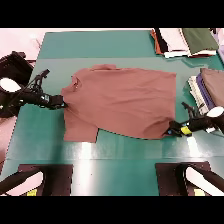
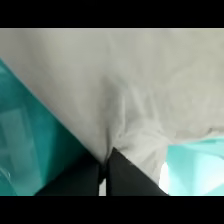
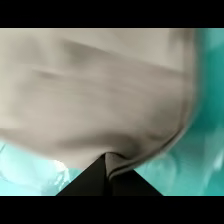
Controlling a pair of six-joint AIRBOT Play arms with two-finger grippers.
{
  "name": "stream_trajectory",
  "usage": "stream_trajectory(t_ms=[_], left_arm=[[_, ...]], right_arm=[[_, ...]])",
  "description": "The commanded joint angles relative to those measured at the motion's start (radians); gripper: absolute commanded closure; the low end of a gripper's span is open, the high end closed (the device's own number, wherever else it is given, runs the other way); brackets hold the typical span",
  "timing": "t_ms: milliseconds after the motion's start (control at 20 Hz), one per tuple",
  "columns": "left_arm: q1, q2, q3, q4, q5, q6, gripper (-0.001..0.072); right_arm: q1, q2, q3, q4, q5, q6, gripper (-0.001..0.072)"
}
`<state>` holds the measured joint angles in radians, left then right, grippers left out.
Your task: Fold the shirts.
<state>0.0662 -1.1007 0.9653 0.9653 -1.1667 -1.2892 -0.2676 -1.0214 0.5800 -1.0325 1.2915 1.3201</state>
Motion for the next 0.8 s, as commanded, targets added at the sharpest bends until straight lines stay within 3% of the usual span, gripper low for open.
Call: stream_trajectory(t_ms=[0,400,600,750], left_arm=[[0.000,0.124,0.084,0.000,-0.004,-0.035,0.0680],[0.000,0.368,0.766,0.011,0.018,-0.112,0.0680],[0.000,0.367,1.081,0.072,0.072,-0.162,0.0682],[0.000,0.365,1.130,0.185,0.125,-0.180,0.0682]], right_arm=[[0.075,0.106,0.195,0.013,0.031,-0.001,0.0695],[-0.050,0.306,1.030,0.011,0.045,0.006,0.0696],[-0.214,0.273,1.371,0.011,0.110,0.012,0.0696],[-0.258,0.200,1.533,0.013,0.163,0.053,0.0696]])
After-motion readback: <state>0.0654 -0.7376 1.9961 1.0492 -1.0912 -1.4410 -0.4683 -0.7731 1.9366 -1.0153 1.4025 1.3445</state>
